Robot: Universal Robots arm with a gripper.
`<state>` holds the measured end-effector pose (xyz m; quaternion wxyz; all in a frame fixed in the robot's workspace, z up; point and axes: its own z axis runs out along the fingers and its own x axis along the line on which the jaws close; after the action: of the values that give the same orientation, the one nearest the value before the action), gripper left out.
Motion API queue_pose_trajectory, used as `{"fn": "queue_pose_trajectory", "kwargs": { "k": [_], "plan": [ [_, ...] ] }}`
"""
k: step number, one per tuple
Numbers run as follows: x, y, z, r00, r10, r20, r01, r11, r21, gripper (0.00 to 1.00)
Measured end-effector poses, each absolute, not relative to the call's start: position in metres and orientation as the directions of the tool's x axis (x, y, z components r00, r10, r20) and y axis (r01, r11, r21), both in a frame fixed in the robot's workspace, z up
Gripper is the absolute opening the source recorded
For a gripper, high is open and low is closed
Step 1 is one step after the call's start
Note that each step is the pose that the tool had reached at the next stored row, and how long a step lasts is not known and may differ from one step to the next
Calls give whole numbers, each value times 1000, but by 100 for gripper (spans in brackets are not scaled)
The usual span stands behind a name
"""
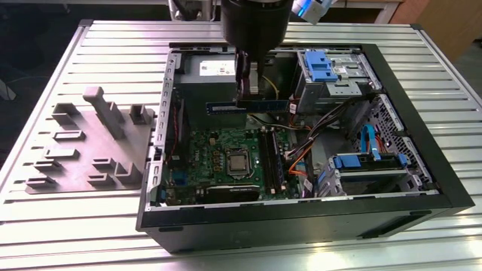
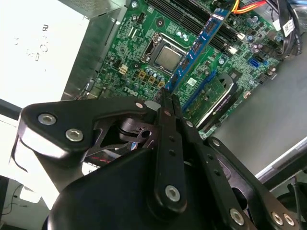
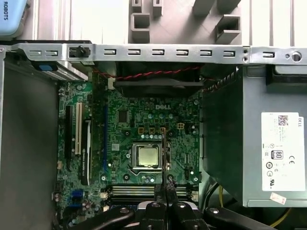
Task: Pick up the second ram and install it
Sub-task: 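Pick up the second ram and move it above second insertion slot, then insert the second ram into the second slot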
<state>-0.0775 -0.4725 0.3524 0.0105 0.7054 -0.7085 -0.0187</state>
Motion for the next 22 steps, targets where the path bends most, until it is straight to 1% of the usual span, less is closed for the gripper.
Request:
{"fn": "queue_pose_trajectory", "kwargs": {
  "k": [15, 22],
  "plan": [
    [-78, -472, 331, -7, -1000, -12, -999, 7, 41, 12],
    [-78, -472, 328, -7, -1000, -11, -999, 7, 41, 12]
  ]
}}
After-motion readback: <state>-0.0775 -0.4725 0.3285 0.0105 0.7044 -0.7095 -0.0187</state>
